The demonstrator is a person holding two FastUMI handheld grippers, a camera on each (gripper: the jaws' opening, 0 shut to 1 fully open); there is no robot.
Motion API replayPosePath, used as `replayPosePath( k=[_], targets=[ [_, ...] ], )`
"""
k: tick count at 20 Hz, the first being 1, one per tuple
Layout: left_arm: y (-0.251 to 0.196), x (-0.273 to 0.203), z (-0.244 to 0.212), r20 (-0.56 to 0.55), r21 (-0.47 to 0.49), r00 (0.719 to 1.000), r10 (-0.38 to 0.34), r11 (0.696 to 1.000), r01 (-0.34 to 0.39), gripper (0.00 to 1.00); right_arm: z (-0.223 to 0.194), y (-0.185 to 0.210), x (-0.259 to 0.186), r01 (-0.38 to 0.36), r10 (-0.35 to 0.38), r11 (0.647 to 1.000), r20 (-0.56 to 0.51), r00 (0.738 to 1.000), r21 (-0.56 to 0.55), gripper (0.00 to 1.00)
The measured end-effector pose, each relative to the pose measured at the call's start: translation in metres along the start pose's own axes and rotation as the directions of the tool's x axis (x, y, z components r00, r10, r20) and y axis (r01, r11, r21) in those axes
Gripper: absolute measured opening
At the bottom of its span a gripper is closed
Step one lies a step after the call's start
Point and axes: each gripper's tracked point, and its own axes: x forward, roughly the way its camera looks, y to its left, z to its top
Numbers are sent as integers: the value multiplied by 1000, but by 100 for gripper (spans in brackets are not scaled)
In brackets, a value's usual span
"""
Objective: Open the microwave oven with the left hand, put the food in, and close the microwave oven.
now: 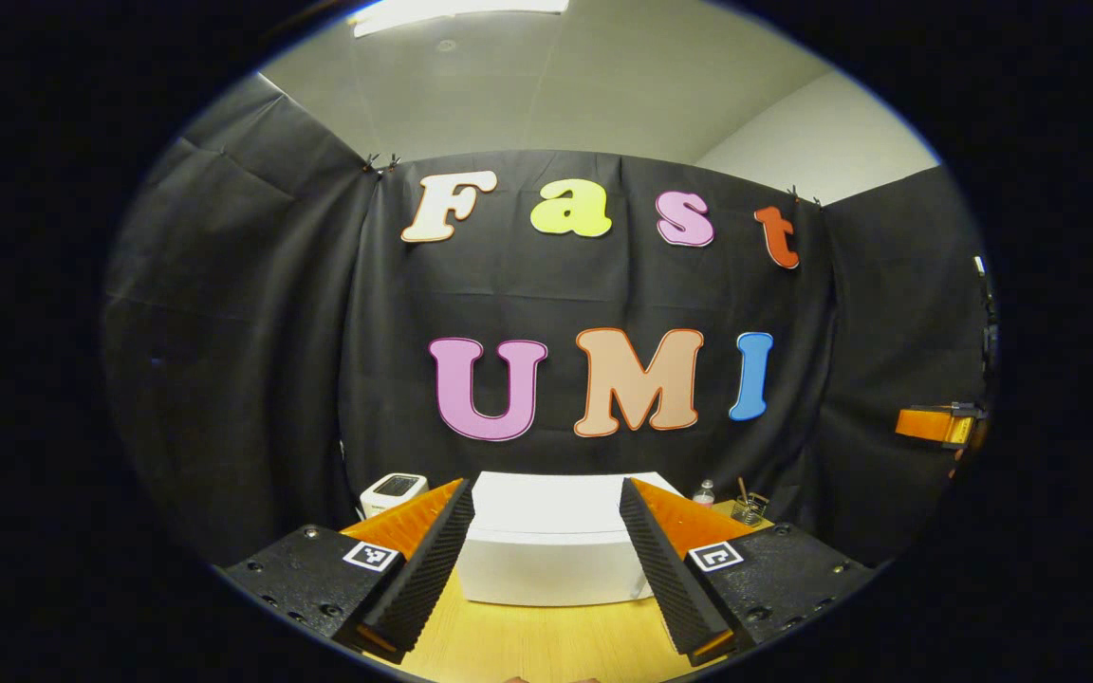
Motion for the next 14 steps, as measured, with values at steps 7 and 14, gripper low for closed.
replayPosePath(
  k=[7, 14],
  targets=[
    [-34, 10, -70, -72, -117, 982, -176, 979, 167, 95, 1, -7, 0, 8, -8, 1000, 3, 1000, 5, 91],
    [-57, 22, -133, -39, -174, 959, -282, 947, 272, 92, -3, -5, 2, 15, -15, 1000, 0, 1000, -14, 91]
  ],
)
